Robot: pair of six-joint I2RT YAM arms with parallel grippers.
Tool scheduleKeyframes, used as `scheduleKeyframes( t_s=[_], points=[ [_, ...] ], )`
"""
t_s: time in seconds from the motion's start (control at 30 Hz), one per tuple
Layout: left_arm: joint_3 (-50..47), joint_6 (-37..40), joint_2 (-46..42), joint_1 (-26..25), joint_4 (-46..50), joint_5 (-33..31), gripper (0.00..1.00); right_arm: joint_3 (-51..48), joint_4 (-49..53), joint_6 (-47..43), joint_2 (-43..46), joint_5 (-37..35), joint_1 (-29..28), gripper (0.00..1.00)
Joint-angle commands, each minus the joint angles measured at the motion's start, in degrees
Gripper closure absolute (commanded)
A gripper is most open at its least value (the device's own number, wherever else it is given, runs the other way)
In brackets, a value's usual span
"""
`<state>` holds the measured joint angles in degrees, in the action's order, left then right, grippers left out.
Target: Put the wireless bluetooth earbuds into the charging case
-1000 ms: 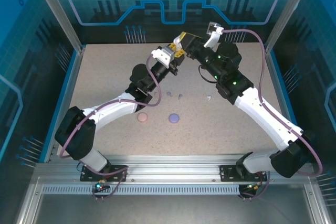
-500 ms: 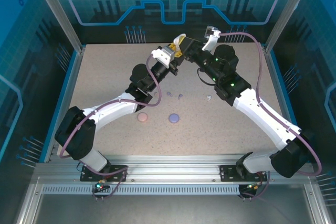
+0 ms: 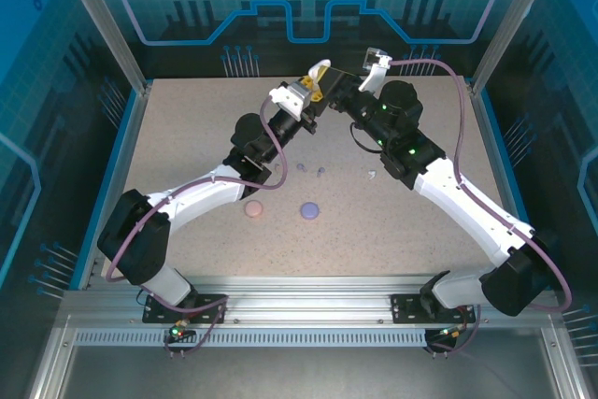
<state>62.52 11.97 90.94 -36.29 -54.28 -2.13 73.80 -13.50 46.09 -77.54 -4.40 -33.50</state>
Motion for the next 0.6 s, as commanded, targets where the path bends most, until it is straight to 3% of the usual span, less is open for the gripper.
scheduleKeyframes(
  t_s=[0.0,0.57],
  points=[
    [2.2,-0.6,-0.3,-0.5,-2.1,-0.3,1.0,1.1,-2.4,0.4,-1.8,0.5,-1.0,0.75],
    [2.5,-0.5,-0.1,-0.5,-1.6,0.1,1.0,0.9,-4.2,0.1,-2.3,3.5,-1.0,0.76]
  ],
)
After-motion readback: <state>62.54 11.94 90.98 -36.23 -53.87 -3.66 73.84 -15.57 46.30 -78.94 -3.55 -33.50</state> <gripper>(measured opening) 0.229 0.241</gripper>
